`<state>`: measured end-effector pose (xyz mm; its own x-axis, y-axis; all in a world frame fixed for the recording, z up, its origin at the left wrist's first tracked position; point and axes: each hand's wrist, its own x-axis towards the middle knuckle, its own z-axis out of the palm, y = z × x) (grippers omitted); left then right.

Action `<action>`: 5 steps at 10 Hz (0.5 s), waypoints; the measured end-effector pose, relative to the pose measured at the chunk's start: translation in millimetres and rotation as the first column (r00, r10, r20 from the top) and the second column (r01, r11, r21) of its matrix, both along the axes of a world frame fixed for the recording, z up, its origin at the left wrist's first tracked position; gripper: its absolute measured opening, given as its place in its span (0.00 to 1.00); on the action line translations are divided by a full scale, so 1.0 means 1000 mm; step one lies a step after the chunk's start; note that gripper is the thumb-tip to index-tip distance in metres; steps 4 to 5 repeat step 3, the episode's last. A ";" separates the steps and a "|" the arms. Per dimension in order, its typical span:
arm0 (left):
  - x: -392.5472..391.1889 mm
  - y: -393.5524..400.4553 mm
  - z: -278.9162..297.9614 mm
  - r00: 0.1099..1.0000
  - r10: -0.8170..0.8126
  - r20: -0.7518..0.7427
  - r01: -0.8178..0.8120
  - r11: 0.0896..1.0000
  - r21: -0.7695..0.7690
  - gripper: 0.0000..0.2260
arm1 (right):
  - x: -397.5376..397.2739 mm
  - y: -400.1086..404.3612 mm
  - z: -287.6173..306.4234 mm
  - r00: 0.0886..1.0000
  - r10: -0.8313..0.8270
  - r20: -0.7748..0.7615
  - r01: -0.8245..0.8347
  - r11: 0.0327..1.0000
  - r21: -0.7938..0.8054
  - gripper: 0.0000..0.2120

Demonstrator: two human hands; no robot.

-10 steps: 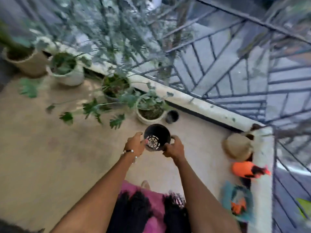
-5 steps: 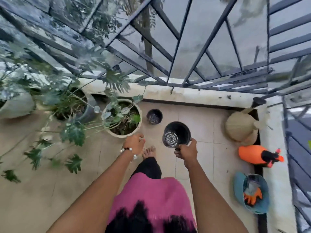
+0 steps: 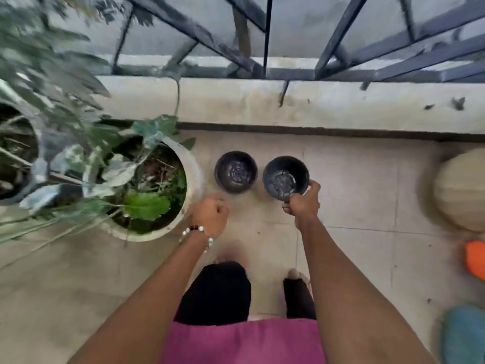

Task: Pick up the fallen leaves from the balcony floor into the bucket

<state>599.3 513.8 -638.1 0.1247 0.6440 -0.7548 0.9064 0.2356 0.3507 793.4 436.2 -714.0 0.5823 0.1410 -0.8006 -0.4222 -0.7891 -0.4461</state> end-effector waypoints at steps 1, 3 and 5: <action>0.011 -0.002 -0.028 0.996 0.084 0.039 -0.084 0.996 -0.003 0.12 | 0.003 0.001 -0.025 1.000 -0.023 -0.009 0.023 1.000 0.020 0.25; 0.030 -0.015 0.005 1.000 0.010 -0.018 -0.010 1.000 0.021 0.13 | 0.007 -0.012 0.008 0.994 -0.022 -0.106 0.017 0.999 -0.045 0.26; 0.030 -0.015 0.005 1.000 0.010 -0.018 -0.010 1.000 0.021 0.13 | 0.007 -0.012 0.008 0.994 -0.022 -0.106 0.017 0.999 -0.045 0.26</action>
